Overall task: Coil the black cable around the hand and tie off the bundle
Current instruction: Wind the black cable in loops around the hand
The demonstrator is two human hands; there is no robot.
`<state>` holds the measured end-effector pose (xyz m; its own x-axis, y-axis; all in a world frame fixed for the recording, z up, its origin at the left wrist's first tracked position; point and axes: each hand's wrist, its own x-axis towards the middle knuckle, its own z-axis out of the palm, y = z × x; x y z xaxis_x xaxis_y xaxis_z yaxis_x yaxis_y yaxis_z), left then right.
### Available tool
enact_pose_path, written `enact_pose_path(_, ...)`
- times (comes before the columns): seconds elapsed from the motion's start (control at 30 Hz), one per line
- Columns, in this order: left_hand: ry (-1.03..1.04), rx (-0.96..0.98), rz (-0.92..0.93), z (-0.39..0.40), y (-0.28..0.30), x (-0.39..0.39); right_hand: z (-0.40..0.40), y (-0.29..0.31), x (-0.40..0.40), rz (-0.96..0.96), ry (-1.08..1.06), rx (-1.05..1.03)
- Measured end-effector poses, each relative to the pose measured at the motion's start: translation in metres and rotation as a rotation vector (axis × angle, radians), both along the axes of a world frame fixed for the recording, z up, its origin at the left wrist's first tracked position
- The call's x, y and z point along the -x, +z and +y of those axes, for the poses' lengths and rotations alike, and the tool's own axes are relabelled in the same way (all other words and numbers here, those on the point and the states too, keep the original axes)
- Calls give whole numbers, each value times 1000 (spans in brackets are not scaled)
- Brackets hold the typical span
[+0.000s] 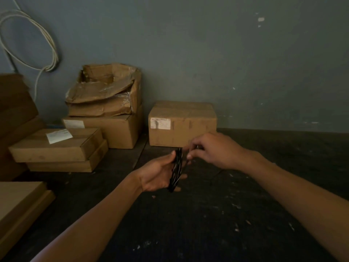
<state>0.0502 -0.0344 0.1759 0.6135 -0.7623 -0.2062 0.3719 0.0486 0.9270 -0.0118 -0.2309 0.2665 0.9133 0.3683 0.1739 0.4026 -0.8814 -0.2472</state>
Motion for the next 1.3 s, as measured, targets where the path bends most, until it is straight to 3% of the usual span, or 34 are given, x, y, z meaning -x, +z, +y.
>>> enact_pose_path(0.2, -133, -24, 16, -2, -7, 11, -19, 24, -14, -117, -27, -8)
enact_pose_path(0.37, -268, -76, -21, -9, -5, 23, -26, 28, -23, -105, -33, -67)
enact_pose_path(0.67, -403, 45, -56, -14, 25, 39, -56, -19, -41, -40, -70, -301)
enact_pose_path(0.83, -372, 201, -97, -13, 48, 32, -60, -72, -36, 20, -122, -411)
enact_pose_path(1.07, -361, 262, -109, -22, 57, 24, -22, -132, -4, 208, -96, -543)
enact_pose_path(1.3, -199, 274, -94, -24, 55, 13, 11, -144, 18, 314, -57, -607)
